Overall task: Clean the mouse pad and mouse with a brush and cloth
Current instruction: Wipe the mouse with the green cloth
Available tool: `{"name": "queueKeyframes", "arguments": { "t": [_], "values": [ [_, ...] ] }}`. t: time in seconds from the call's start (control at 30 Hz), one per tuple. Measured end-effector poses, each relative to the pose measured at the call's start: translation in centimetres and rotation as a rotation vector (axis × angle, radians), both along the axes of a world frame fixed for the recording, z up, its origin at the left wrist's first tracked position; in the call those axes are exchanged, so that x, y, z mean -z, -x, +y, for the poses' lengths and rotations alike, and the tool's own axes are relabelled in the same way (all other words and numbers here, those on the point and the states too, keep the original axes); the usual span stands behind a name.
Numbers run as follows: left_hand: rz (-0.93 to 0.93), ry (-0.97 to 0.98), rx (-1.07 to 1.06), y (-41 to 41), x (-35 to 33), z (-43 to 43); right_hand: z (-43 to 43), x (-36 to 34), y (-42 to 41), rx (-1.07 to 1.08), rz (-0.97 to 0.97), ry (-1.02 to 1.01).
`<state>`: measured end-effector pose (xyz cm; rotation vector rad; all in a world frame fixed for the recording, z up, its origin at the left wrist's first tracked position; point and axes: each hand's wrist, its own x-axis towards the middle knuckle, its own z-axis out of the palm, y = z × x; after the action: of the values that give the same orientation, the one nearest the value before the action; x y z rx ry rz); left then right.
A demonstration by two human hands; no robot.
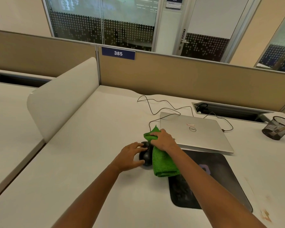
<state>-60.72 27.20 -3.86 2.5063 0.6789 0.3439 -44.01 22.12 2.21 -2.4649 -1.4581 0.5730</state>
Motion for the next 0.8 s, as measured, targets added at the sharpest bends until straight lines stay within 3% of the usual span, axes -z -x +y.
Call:
{"name": "queueKeyframes", "arguments": {
  "t": [0.17, 0.37, 0.6, 0.8],
  "values": [
    [-0.035, -0.031, -0.006, 0.2, 0.8, 0.2, -0.1, 1.2, 0.5, -0.072, -0.015, 0.085],
    [-0.061, -0.103, -0.041, 0.0, 1.3, 0.3, -2.1, 0.8, 1.3, -0.077, 0.114, 0.009],
    [-0.064, -0.133, -0.059, 0.0, 1.4, -0.2, -4.4, 0.7, 2.3, -0.098, 0.103, -0.008],
    [0.014, -0.107, -0.096, -0.1, 1.0, -0.6, -5.9, 0.4, 2.2, -0.099, 0.135, 0.029]
  ]
}}
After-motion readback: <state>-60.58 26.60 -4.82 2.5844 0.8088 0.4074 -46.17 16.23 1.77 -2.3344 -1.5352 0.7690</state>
